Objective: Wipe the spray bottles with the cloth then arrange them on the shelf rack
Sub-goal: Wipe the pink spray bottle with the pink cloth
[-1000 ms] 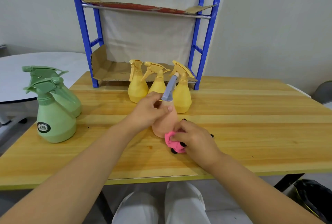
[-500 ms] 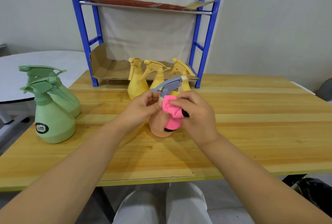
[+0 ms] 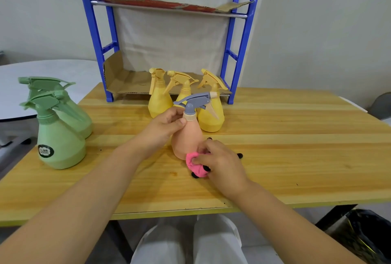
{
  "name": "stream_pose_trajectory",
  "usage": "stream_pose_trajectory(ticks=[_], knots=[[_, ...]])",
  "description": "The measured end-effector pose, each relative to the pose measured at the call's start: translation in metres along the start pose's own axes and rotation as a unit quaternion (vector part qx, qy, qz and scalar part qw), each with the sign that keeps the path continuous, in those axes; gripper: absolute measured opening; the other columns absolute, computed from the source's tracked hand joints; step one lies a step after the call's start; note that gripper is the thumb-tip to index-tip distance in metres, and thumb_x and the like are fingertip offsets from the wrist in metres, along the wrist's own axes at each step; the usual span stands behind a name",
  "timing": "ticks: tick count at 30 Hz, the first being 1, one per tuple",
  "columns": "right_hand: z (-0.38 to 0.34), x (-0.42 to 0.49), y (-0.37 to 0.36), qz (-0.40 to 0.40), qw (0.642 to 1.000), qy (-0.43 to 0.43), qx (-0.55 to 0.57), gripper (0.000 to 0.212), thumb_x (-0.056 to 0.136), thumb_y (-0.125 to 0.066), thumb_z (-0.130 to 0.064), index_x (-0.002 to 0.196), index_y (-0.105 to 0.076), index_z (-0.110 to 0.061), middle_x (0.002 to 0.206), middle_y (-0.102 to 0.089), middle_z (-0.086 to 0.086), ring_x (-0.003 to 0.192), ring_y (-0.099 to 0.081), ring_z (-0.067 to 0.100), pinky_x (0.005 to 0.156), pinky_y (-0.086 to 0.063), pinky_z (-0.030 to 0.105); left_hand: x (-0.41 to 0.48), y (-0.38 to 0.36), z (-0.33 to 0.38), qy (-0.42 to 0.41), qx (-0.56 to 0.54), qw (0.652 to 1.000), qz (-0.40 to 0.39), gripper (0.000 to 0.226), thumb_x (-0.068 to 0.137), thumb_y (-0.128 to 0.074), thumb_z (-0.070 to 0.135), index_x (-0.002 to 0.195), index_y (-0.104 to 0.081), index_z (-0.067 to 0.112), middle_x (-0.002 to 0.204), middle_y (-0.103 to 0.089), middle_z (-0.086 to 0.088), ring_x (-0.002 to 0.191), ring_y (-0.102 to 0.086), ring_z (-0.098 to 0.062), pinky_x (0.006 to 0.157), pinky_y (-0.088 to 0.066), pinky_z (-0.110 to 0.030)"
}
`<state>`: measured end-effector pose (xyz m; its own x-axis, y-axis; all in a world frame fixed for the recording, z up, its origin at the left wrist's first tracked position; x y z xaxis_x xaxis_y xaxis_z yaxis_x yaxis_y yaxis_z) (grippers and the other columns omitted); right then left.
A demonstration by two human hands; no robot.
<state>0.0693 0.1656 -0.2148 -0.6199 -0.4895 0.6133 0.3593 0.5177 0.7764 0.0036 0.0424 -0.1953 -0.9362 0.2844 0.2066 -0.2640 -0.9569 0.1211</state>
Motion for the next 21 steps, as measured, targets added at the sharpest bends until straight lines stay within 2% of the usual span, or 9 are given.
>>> stream_pose_trajectory(ticks=[3,6,8,10,12,16,19,21], knots=[[0.001,0.0,0.002,-0.02,1.0,0.0,0.007,0.049,0.043,-0.083,0.008,0.083,-0.074,-0.019,0.088,-0.061,0.002,0.078,-0.06,0.024,0.046,-0.049,0.032,-0.001,0.001,0.006,0.014,0.021,1.0,0.007,0.021,0.095,-0.045,0.005,0.111,-0.054,0.015,0.1,-0.06,0.01,0.089,-0.055,0.005,0.072,-0.041,-0.001],[0.005,-0.001,0.014,0.002,1.0,-0.012,0.021,0.045,0.046,-0.089,-0.002,0.085,-0.074,-0.018,0.09,-0.062,0.001,0.08,-0.059,0.02,0.054,-0.046,0.024,-0.001,0.008,0.007,0.035,0.031,0.998,0.037,0.027,0.081,-0.061,0.009,0.104,-0.059,0.023,0.109,-0.059,0.006,0.099,-0.053,-0.005,0.076,-0.043,-0.012],[0.014,-0.005,0.025,0.043,0.998,-0.038,0.038,0.041,0.052,-0.088,-0.003,0.089,-0.074,-0.016,0.091,-0.061,0.003,0.081,-0.058,0.02,0.055,-0.049,0.028,-0.002,0.011,0.007,0.039,0.066,0.995,0.065,0.036,0.068,-0.067,0.019,0.101,-0.059,0.03,0.112,-0.057,0.006,0.101,-0.051,-0.006,0.079,-0.042,-0.02],[0.022,-0.009,0.034,0.084,0.993,-0.065,0.048,0.039,0.057,-0.084,0.001,0.091,-0.074,-0.015,0.094,-0.061,0.003,0.085,-0.058,0.018,0.058,-0.051,0.033,-0.004,0.013,0.01,0.017,0.085,0.992,0.095,0.035,0.073,-0.074,0.016,0.103,-0.059,0.025,0.102,-0.058,0.008,0.093,-0.053,-0.006,0.079,-0.044,-0.021],[0.025,-0.011,0.043,0.117,0.989,-0.077,0.054,0.036,0.061,-0.08,0.002,0.093,-0.074,-0.014,0.096,-0.06,0.004,0.087,-0.057,0.017,0.062,-0.052,0.033,-0.005,0.012,0.013,-0.005,0.085,0.991,0.108,0.028,0.078,-0.071,0.009,0.101,-0.06,0.021,0.091,-0.059,0.009,0.084,-0.054,-0.006,0.078,-0.045,-0.021],[0.017,-0.003,0.056,0.171,0.98,-0.068,0.071,0.029,0.068,-0.076,-0.002,0.096,-0.074,-0.009,0.098,-0.06,0.006,0.089,-0.057,0.018,0.067,-0.05,0.033,-0.005,0.01,0.014,-0.014,0.074,0.992,0.106,0.025,0.08,-0.069,0.006,0.09,-0.059,0.027,0.085,-0.058,0.01,0.081,-0.053,-0.006,0.077,-0.045,-0.02],[0.008,0.009,0.062,0.211,0.974,-0.06,0.053,0.026,0.074,-0.074,-0.004,0.1,-0.073,-0.007,0.098,-0.059,0.007,0.088,-0.056,0.019,0.067,-0.049,0.032,-0.005,0.009,0.013,-0.023,0.072,0.992,0.102,0.021,0.08,-0.071,0.008,0.089,-0.06,0.024,0.083,-0.058,0.011,0.078,-0.053,-0.004,0.069,-0.044,-0.01],[0.004,0.02,0.063,0.225,0.972,-0.056,0.034,0.024,0.082,-0.063,-0.014,0.104,-0.071,-0.007,0.098,-0.059,0.008,0.088,-0.055,0.019,0.063,-0.049,0.032,-0.006,0.007,0.014,-0.03,0.066,0.993,0.098,0.019,0.081,-0.07,0.009,0.089,-0.06,0.023,0.082,-0.059,0.011,0.077,-0.053,-0.001,0.066,-0.043,-0.006]])
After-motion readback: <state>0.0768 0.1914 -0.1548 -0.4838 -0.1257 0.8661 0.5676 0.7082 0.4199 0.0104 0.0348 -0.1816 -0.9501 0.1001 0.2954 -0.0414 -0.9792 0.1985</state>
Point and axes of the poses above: each hand's wrist, its own x-axis towards the middle knuckle, its own y-axis out of the back of the hand, z = x × y, the point moved 8 cm from there along x, towards the middle knuckle
